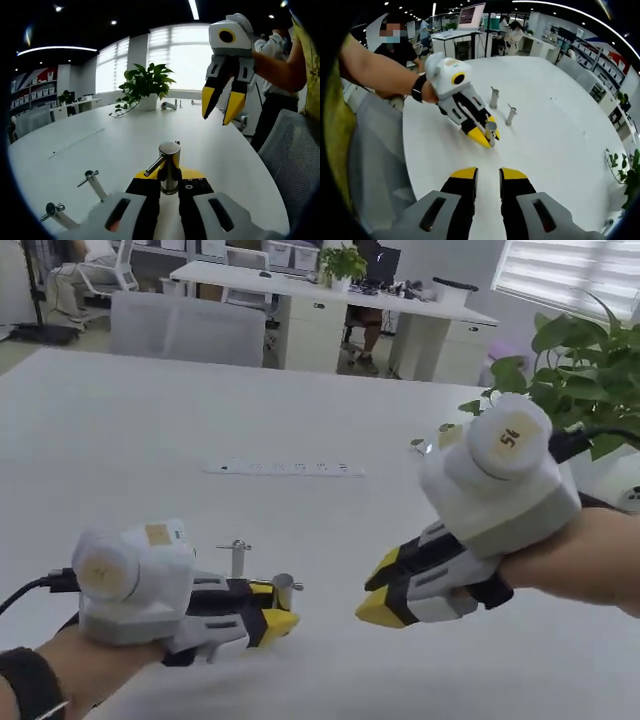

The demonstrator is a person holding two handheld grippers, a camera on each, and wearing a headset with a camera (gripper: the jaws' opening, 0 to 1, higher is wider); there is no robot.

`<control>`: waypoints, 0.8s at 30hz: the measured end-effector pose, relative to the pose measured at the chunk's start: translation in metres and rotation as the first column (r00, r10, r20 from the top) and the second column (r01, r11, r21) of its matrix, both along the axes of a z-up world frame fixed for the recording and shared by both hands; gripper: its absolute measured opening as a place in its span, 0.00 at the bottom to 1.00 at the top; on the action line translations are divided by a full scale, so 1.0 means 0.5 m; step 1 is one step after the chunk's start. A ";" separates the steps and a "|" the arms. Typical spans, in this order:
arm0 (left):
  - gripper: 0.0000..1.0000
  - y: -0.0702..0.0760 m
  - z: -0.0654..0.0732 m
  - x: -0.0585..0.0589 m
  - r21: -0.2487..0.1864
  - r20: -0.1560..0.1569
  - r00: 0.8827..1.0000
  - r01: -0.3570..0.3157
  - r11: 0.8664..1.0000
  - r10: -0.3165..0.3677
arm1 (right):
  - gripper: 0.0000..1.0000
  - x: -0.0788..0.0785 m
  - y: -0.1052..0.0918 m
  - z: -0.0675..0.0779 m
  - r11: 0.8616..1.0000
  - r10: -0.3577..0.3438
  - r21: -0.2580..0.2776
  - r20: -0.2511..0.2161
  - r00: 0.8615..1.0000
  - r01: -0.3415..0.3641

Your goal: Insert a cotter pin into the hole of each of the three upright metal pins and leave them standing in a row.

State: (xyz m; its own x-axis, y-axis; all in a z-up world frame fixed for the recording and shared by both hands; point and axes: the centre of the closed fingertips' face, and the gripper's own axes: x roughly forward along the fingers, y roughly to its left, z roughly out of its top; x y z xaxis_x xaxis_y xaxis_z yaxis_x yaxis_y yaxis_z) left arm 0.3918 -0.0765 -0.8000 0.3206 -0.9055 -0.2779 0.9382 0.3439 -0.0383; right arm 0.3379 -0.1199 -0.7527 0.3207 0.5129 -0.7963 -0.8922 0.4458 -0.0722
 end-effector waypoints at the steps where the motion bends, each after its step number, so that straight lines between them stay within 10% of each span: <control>1: 0.10 -0.008 0.000 0.010 0.003 0.003 1.000 -0.003 1.000 0.003 | 0.19 0.000 -0.007 -0.003 1.000 -0.007 0.006 -0.003 1.000 0.007; 12: 0.10 -0.044 -0.021 0.085 0.012 -0.023 0.997 -0.079 0.997 0.079 | 0.19 0.016 -0.052 -0.033 0.996 -0.058 0.060 -0.030 0.998 0.059; 24: 0.10 -0.053 -0.066 0.106 0.047 -0.032 0.993 -0.108 0.993 0.109 | 0.19 0.054 -0.053 -0.038 0.992 -0.072 0.102 -0.015 0.997 0.074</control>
